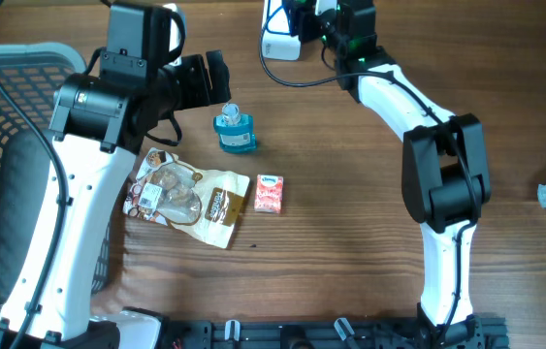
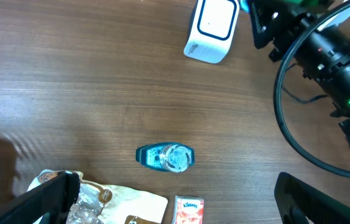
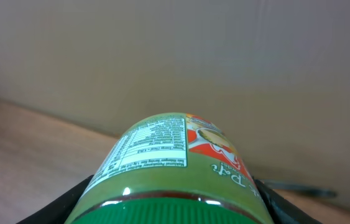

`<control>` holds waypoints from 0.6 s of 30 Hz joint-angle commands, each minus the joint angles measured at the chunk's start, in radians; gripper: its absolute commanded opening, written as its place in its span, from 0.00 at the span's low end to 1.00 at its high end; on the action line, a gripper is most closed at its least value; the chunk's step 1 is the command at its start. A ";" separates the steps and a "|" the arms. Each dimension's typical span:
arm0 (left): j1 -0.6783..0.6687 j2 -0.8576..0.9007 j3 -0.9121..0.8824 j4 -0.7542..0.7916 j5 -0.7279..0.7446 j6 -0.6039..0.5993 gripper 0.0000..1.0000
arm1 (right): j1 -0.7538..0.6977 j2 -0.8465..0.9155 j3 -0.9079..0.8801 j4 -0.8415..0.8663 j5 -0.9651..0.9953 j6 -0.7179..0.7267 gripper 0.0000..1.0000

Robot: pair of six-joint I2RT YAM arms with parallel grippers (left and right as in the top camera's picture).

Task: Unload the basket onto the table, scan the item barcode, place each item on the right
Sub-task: 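Tilt the jar and hold its label under the white scanner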

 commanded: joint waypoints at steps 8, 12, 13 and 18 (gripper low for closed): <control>-0.005 0.007 0.003 0.003 -0.018 -0.009 1.00 | 0.045 0.126 0.018 0.264 0.108 -0.024 0.68; -0.005 0.007 0.003 0.003 -0.018 -0.009 1.00 | 0.049 0.173 0.018 0.347 0.128 -0.043 0.68; -0.005 0.007 0.003 0.003 -0.018 -0.009 1.00 | 0.051 0.186 0.018 0.366 0.128 -0.068 0.68; -0.005 0.007 0.003 0.003 -0.018 -0.009 1.00 | 0.053 0.235 0.018 0.420 0.129 -0.076 0.69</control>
